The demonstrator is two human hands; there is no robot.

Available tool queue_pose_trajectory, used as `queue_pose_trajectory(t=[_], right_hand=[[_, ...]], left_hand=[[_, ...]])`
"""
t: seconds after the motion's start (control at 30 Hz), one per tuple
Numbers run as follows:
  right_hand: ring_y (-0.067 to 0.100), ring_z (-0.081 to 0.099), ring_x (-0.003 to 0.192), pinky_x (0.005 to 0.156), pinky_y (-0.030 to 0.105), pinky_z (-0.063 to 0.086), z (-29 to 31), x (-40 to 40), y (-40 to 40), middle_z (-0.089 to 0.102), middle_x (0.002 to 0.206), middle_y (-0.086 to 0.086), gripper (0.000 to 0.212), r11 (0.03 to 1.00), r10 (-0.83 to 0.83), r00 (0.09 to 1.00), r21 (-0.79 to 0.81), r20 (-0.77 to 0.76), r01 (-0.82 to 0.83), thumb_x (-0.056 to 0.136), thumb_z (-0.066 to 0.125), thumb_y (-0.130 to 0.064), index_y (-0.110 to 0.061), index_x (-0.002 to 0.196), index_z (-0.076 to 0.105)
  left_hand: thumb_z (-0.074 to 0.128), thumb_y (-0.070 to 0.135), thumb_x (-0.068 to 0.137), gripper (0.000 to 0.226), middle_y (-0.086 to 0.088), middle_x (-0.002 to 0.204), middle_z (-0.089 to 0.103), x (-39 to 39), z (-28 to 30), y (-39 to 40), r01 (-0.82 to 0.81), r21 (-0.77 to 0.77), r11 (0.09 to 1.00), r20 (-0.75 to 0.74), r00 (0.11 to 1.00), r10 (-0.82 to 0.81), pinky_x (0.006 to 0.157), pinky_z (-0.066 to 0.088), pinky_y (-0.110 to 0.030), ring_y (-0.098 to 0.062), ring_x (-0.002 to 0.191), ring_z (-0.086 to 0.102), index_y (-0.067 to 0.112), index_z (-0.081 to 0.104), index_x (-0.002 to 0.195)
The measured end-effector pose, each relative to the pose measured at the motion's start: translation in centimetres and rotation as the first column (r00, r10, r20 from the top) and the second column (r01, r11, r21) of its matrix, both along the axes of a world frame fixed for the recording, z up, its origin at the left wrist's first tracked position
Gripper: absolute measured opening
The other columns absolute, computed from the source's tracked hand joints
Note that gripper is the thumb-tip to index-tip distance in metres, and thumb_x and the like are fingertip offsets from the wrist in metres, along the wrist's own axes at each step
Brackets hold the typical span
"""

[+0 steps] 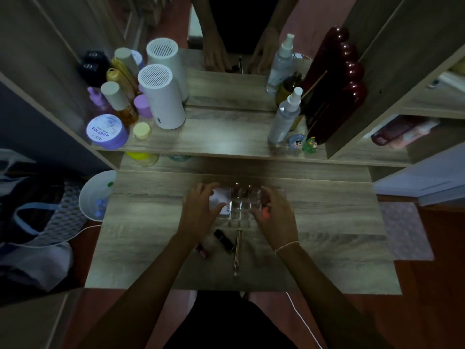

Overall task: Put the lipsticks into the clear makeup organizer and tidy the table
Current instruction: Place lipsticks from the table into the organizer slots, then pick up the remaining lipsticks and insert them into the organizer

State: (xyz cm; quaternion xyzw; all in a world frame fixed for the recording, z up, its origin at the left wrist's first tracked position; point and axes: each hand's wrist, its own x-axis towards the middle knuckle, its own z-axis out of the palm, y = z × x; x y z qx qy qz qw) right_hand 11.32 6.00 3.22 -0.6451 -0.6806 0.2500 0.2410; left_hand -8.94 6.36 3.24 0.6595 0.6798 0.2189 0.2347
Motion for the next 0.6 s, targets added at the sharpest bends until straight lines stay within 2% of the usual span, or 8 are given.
queue_pose_trajectory(t=[0.13,0.2,0.33,0.43,0.53,0.6], right_hand=[[0.014,0.058,0.083,0.073,0.039,0.055,-0.3,0.0,-2.5,0.06,0.096,0.0,0.043,0.999,0.016,0.999,-0.039,-0.028,-0.017,0.077,0.075,-0.023,-0.025,0.114,0.054],[0.015,0.057,0.076,0.07,0.04,0.054,-0.8,-0.1,-3.8,0.06,0.088,-0.001,0.033,0.993,0.036,0.998,-0.108,-0.052,-0.041,0.079,0.072,-0.021,-0.022,0.108,0.057],[0.017,0.058,0.079,0.075,0.041,0.052,-2.2,-0.6,-5.8,0.061,0.091,0.002,0.031,0.968,0.077,0.996,-0.237,-0.048,-0.087,0.079,0.07,-0.02,-0.02,0.108,0.06],[0.024,0.06,0.085,0.079,0.039,0.05,-3.2,-1.0,-6.8,0.063,0.094,0.006,0.034,0.949,0.113,0.993,-0.291,-0.042,-0.121,0.079,0.071,-0.022,-0.017,0.111,0.06],[0.019,0.061,0.088,0.076,0.033,0.049,-3.7,-1.4,-7.5,0.064,0.096,-0.001,0.029,0.937,0.059,0.995,-0.338,-0.086,-0.085,0.081,0.067,-0.026,-0.026,0.109,0.057],[0.02,0.061,0.091,0.074,0.03,0.044,-3.9,-1.8,-7.8,0.064,0.098,0.0,0.032,0.931,0.024,0.993,-0.36,-0.117,-0.065,0.079,0.068,-0.026,-0.026,0.108,0.055]], left_hand=[[0.068,0.029,0.084,0.041,-0.006,0.112,0.057,-1.1,-0.3,-2.5,-0.089,0.026,0.996,0.038,0.995,0.088,0.088,0.036,-0.038,-0.021,0.105,0.052,0.018,0.056,0.121],[0.066,0.028,0.085,0.035,-0.006,0.109,0.055,-1.2,-0.6,-3.7,-0.139,0.003,0.99,0.044,0.989,0.138,0.087,0.034,-0.037,-0.022,0.103,0.051,0.019,0.056,0.118],[0.063,0.028,0.088,0.033,-0.01,0.107,0.054,-0.7,-1.6,-6.0,-0.212,-0.036,0.977,0.053,0.975,0.214,0.084,0.043,-0.039,-0.024,0.097,0.056,0.014,0.056,0.118],[0.064,0.019,0.087,0.033,-0.013,0.111,0.052,-0.3,-2.5,-7.4,-0.261,-0.071,0.963,0.085,0.96,0.267,0.083,0.048,-0.035,-0.024,0.097,0.058,0.01,0.055,0.118],[0.065,0.007,0.08,0.039,-0.017,0.114,0.048,-0.1,-3.3,-8.8,-0.344,-0.139,0.929,0.108,0.927,0.36,0.076,0.052,-0.035,-0.029,0.086,0.059,0.008,0.052,0.117],[0.069,0.013,0.079,0.047,-0.02,0.117,0.045,0.2,-3.8,-9.3,-0.413,-0.176,0.894,0.093,0.897,0.433,0.073,0.051,-0.039,-0.034,0.086,0.059,0.005,0.047,0.119]])
